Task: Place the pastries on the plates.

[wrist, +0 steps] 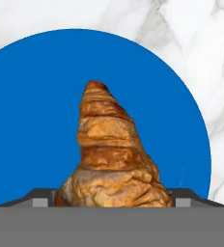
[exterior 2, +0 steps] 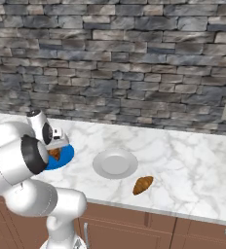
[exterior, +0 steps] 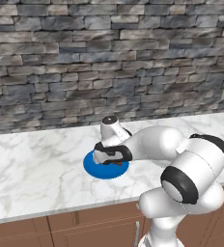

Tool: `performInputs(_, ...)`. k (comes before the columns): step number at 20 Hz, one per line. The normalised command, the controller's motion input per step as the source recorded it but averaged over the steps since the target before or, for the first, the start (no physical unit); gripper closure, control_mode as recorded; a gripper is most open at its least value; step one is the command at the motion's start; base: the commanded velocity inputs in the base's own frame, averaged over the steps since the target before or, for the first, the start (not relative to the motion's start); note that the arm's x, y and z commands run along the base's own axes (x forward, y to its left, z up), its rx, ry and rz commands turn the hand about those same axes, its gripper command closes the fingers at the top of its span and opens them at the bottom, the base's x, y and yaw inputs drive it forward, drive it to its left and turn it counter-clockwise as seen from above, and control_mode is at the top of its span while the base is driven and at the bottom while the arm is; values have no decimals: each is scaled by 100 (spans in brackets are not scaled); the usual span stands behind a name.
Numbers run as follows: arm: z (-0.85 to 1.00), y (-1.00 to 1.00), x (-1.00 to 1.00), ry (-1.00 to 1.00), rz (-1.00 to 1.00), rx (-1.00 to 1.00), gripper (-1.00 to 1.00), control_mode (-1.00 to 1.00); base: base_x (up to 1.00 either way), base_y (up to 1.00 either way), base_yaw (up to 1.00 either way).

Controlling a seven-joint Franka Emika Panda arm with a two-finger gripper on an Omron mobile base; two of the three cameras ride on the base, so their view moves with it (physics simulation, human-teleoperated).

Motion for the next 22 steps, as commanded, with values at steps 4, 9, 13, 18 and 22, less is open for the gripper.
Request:
performInputs(4, 2, -2, 0, 1, 0, 0, -100, -100, 0, 0, 0)
performInputs(9, 4, 0, 0, 0, 0, 1, -100, -100, 0, 0, 0)
performInputs(13, 45, -1, 0, 4, -3, 1, -100, -100, 0, 0, 0)
performInputs(18, 54, -52, -16, 9, -7, -1, -100, -100, 0, 0, 0)
performInputs(22, 22, -97, -13, 19, -30, 0, -100, -100, 0, 0, 0)
